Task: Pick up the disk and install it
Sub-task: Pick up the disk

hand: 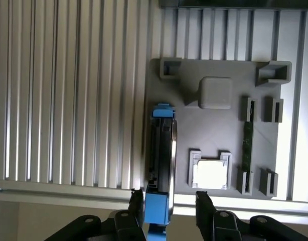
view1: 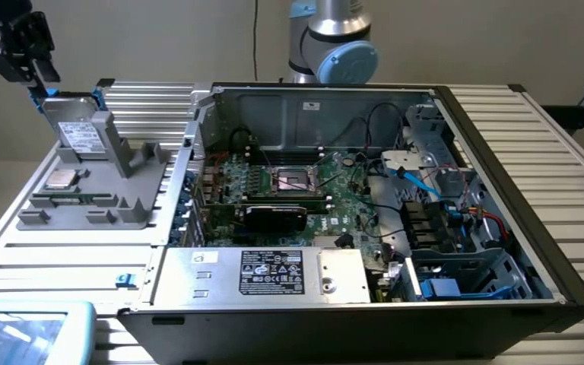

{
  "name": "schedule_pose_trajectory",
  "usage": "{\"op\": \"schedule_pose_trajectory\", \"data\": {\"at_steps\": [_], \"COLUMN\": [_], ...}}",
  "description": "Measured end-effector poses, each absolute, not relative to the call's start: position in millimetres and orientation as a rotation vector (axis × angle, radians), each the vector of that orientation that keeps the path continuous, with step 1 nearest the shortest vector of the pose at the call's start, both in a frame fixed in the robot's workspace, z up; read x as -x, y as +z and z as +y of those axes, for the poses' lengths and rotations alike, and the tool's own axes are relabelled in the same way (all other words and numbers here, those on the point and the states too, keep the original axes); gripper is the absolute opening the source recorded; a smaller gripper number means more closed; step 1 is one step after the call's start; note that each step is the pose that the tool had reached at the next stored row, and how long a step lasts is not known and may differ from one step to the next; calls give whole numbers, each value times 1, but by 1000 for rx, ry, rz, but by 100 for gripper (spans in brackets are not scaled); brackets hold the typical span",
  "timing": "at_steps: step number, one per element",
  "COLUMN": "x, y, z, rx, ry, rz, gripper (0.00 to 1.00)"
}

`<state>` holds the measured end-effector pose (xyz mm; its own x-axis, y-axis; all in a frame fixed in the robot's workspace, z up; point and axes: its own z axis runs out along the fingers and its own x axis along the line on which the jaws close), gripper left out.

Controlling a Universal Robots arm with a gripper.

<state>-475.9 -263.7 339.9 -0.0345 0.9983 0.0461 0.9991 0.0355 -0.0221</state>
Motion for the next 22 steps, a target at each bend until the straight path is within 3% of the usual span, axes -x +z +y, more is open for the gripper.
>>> {"op": "schedule_pose_trajectory", "data": {"at_steps": [22], "x": [485], "y": [303], "z": [-259], "rx": [2148], "ry": [-27], "rz": [-2224], "gripper": [54]}}
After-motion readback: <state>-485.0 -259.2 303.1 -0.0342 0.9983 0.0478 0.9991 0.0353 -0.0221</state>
